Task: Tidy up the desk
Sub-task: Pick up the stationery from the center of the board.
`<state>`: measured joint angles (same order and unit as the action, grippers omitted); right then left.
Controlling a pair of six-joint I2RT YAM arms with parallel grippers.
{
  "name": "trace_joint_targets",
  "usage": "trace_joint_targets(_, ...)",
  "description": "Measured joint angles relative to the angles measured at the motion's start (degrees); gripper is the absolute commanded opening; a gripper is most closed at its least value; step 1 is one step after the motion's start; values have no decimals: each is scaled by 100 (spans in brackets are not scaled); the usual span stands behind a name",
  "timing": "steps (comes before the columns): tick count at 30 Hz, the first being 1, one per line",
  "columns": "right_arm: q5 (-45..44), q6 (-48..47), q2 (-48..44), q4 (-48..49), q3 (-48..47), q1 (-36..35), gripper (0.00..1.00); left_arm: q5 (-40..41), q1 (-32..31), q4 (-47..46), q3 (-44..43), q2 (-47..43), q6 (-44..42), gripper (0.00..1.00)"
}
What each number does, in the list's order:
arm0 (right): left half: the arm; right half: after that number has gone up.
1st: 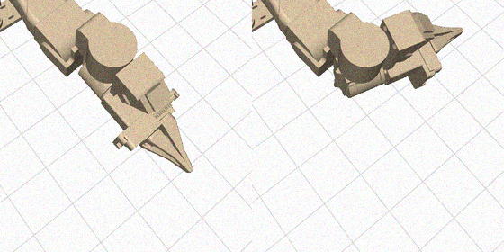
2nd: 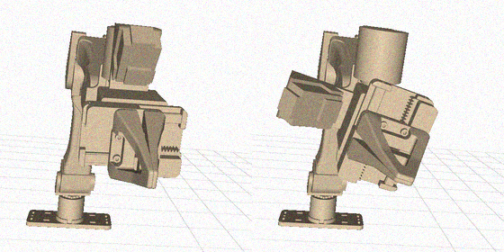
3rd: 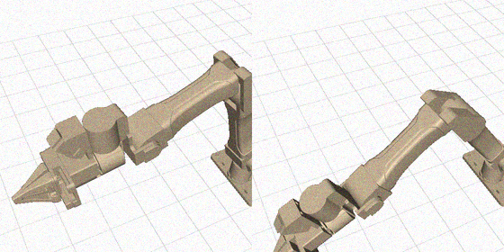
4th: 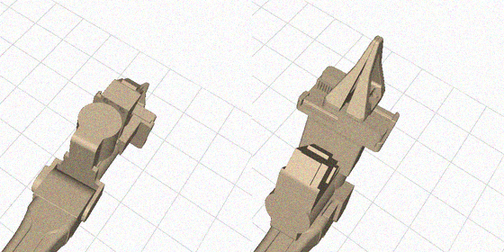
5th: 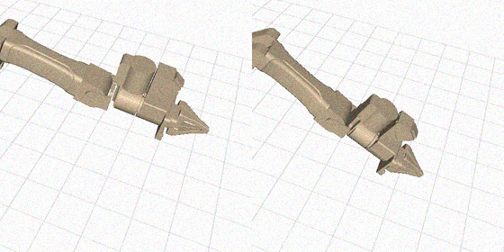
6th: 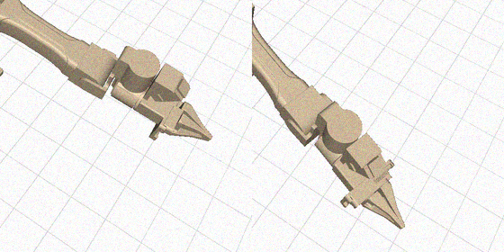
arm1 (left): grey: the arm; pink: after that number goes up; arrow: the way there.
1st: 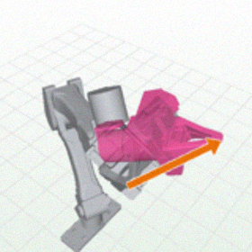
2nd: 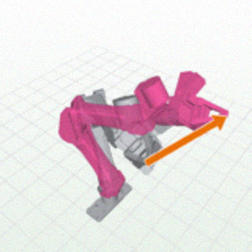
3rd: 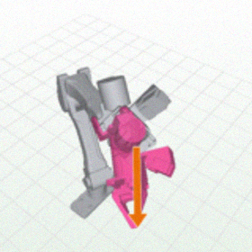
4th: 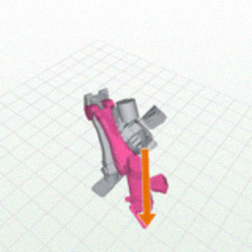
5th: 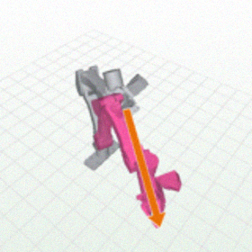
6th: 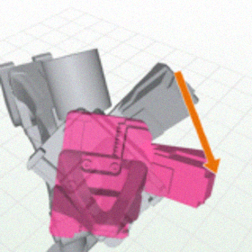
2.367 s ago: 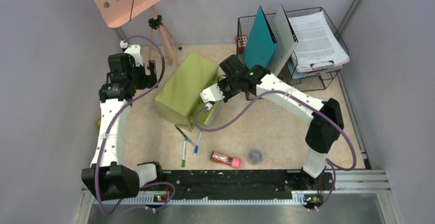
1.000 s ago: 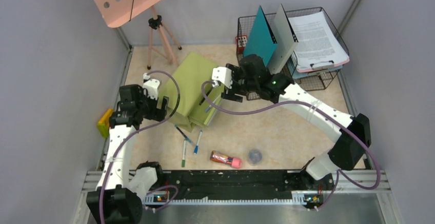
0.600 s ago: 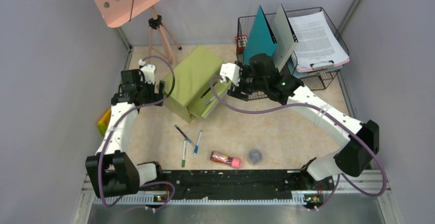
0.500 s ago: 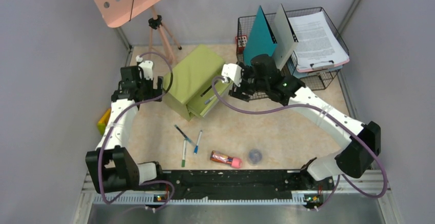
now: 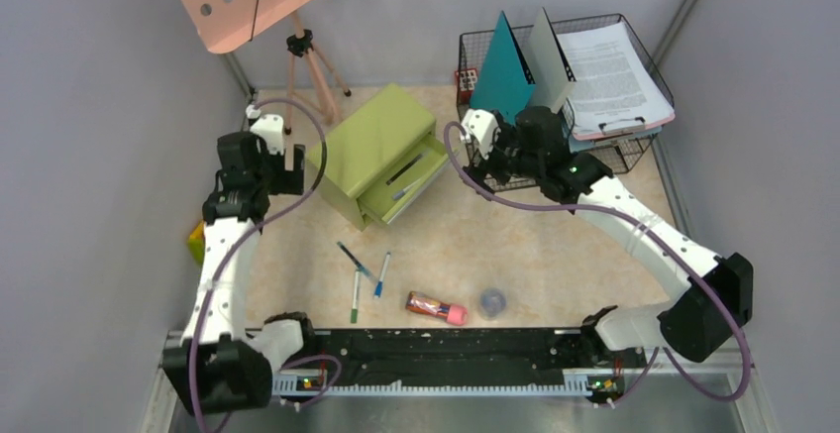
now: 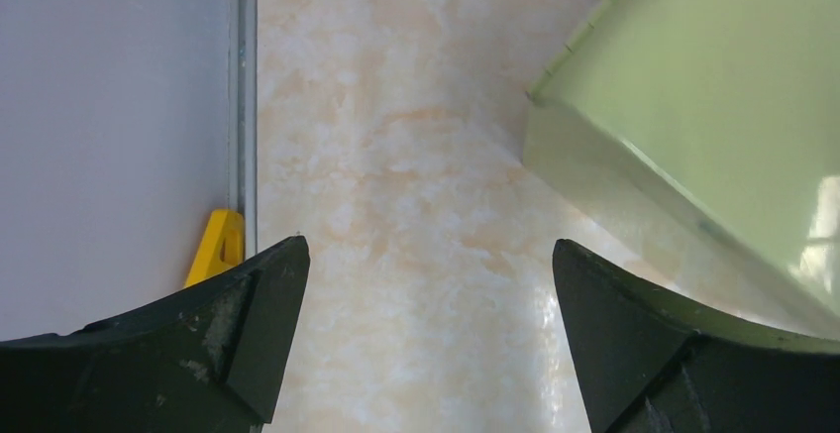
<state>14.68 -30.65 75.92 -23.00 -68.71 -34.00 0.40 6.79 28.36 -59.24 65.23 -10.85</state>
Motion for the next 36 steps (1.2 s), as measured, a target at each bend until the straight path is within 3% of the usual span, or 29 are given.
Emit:
trace_joint_targets(4, 208, 260, -111, 157, 177, 79, 97, -542, 0, 354, 518, -1178, -728, 97)
trace_joint_targets(9, 422, 409, -243, 245, 481, 177, 97, -1593, -11, 1222, 1311, -1921, -2225, 95)
trace_joint_targets(14, 514, 450, -240, 286, 533, 289, 97, -2406, -87, 2232, 1672, -1764, -3753, 92)
trace_joint_targets(19, 546, 450, -240, 289, 553, 337, 97, -2973, -251, 2533, 1687, -1401, -5128, 92)
trace_joint_targets(27, 592, 433, -240, 289, 647, 428, 97, -2881, -1224, 2186, 2199, -997, -6592, 85)
trace_joint_targets(36, 649, 433, -238, 286, 647, 479, 97, -2129, -2238, 1263, 2494, -192, -7128, 77)
